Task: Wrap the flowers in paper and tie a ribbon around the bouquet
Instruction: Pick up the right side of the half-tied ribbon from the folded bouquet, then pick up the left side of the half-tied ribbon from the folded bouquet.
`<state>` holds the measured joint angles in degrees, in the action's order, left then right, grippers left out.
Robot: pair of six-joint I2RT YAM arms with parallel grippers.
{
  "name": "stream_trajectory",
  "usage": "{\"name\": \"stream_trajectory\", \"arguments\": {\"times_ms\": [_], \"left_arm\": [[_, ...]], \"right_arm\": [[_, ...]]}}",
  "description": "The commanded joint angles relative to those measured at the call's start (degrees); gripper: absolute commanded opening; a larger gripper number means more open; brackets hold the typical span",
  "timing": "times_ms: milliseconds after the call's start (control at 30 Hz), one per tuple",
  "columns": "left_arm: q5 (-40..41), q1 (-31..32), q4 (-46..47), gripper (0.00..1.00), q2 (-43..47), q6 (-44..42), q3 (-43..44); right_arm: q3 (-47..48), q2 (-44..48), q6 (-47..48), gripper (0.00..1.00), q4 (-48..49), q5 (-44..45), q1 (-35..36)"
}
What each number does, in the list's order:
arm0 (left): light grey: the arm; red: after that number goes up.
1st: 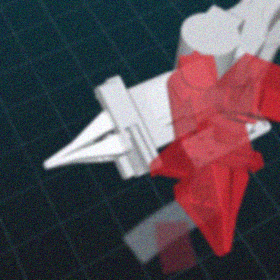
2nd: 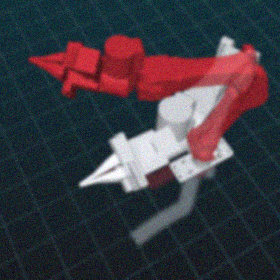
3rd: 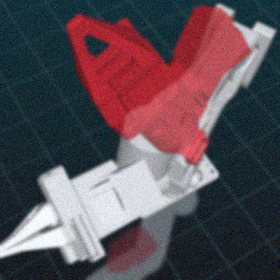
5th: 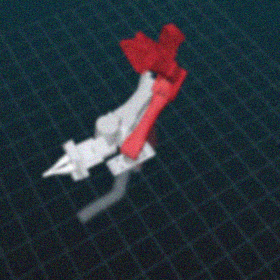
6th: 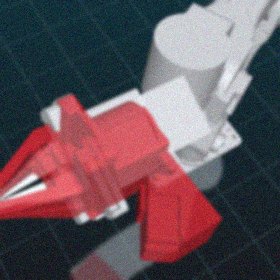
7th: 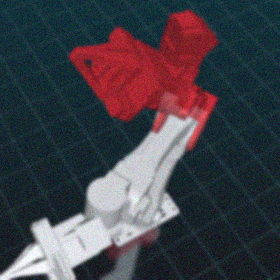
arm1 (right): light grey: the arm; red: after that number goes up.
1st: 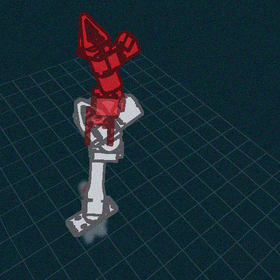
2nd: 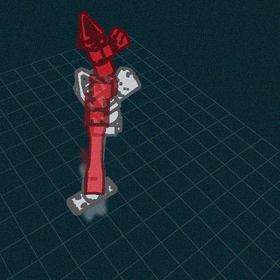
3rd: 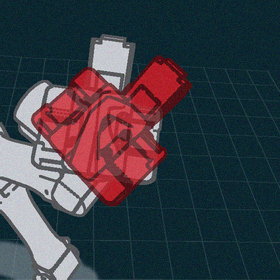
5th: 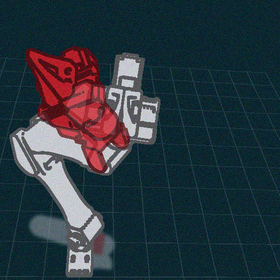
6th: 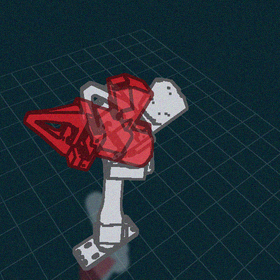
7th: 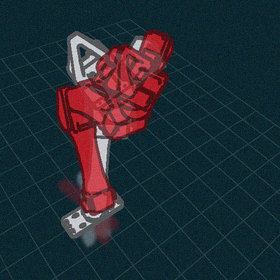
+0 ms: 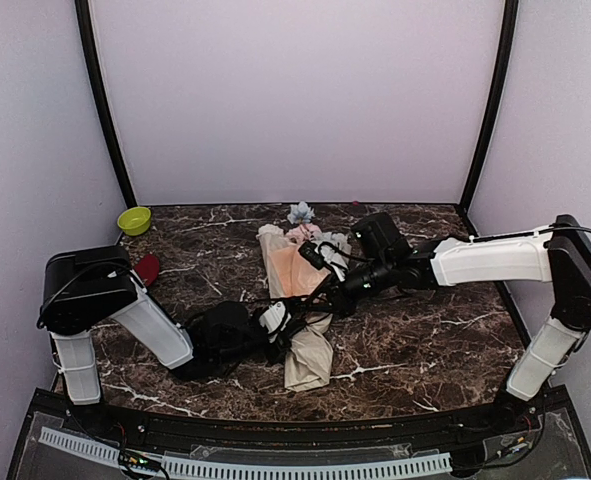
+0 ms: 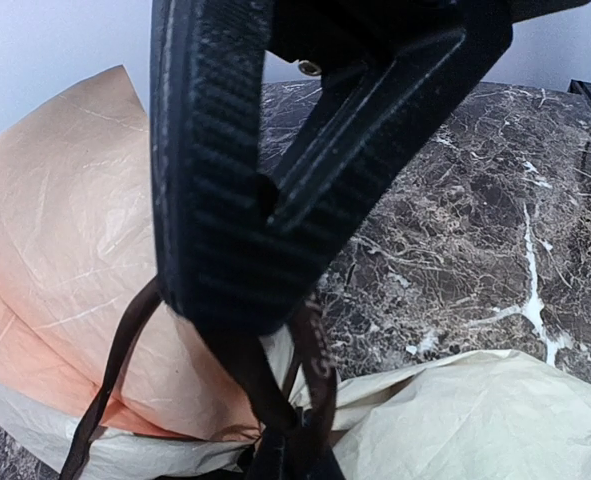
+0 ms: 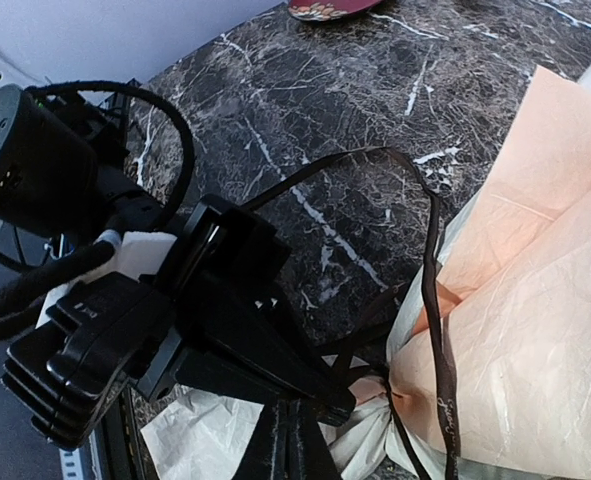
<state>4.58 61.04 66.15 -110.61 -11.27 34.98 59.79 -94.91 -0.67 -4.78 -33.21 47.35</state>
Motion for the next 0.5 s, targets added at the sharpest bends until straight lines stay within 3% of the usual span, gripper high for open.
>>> {"name": "stream_trajectory", "arguments": {"times_ms": [0,100,233,300,467], "left_arm": [[-0.5,0.2,-0.9,0.00,1.0,0.5,0.6],[-0.1,0.2,-4.2,0.02,2.0,0.8,1.3],[4.8,0.2,-9.4,0.61,7.4,3.0,0.6],[7.0,0.2,-12.8,0.76,11.4,4.1,-0.5],[7.5,0.2,-27.8,0.88,21.1,7.0,0.4]], "right_arm": [[0.0,-0.4,-0.8,0.00,0.1,0.5,-0.4],[0.0,-0.2,-2.2,0.00,0.4,2.3,-0.5],[0.1,-0.3,-4.0,0.00,0.5,4.3,-1.0],[0.3,-0.4,-4.6,0.00,0.5,4.7,-1.1],[1.0,-0.8,-4.6,0.00,-0.4,6.0,-1.1]]}}
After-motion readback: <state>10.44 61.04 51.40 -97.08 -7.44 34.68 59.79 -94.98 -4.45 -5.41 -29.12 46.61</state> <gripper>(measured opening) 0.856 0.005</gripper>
